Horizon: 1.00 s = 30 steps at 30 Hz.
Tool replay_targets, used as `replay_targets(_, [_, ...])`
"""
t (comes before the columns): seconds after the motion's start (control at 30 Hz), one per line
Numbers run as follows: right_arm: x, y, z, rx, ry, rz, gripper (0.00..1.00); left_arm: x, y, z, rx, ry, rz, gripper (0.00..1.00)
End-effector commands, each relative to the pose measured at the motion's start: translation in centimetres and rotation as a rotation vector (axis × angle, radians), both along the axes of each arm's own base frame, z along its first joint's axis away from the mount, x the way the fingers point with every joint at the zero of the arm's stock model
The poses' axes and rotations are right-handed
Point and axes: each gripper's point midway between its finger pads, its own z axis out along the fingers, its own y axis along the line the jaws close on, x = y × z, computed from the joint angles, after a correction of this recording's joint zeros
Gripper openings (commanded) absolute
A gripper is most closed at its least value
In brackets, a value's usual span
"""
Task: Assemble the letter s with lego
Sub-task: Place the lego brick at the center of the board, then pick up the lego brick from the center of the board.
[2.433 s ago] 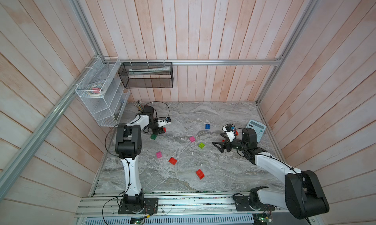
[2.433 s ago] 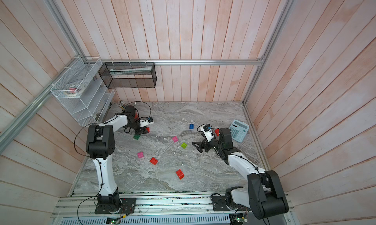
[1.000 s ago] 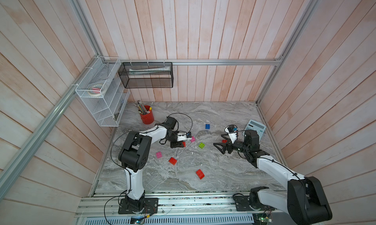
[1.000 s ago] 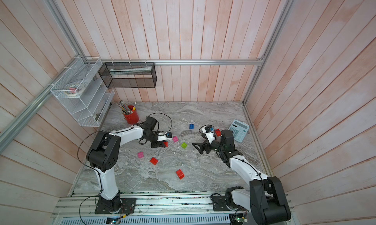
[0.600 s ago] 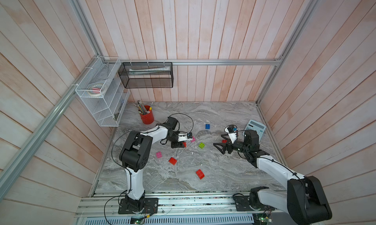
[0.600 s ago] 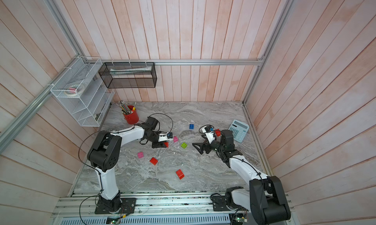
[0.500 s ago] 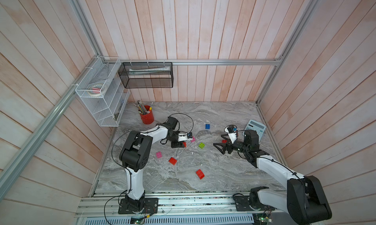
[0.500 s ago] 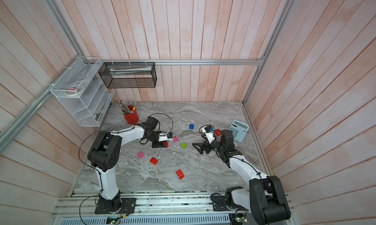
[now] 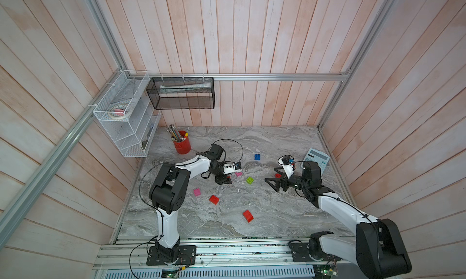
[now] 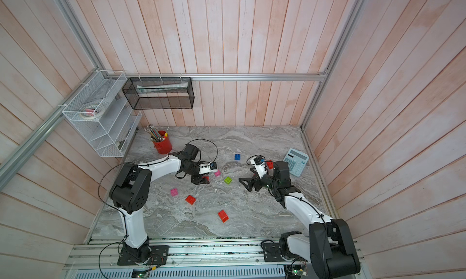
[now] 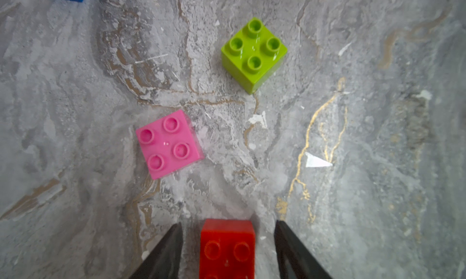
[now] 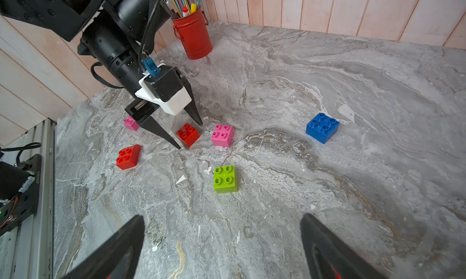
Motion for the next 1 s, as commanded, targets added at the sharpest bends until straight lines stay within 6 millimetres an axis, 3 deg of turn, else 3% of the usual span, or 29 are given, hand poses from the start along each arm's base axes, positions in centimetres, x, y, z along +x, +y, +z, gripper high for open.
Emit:
replay_targets(0.0, [0.3, -0.4, 1.4, 0.000, -0.031, -0.011, 0.98, 1.1, -1.8, 3.0, -0.042, -0.039, 0.107, 0.63])
replay_targets(0.2, [0.4, -1.0, 1.9, 0.011, -0.026, -0.052, 0.98, 2.6, -3.5, 4.0, -0.030, -0.060, 0.298, 0.66])
replay_targets(0.4, [0.5, -1.5, 1.9, 0.019, -0.005, -0.097, 0.98, 4.2, -3.9, 4.1, -0.037, -0.054, 0.476, 0.64])
replay_targets(0.6, [0.5, -1.6, 1.6, 0.029, 0.007, -0.110, 0.98, 4.9, -5.2, 3.7, -0.048, -0.016, 0.517, 0.60])
replay_targets(0.97, [0.4, -1.9, 1.0, 0.018, 0.028, -0.119, 0.98, 4.7, -6.0, 1.7, 0.018, 0.032, 0.547, 0.51])
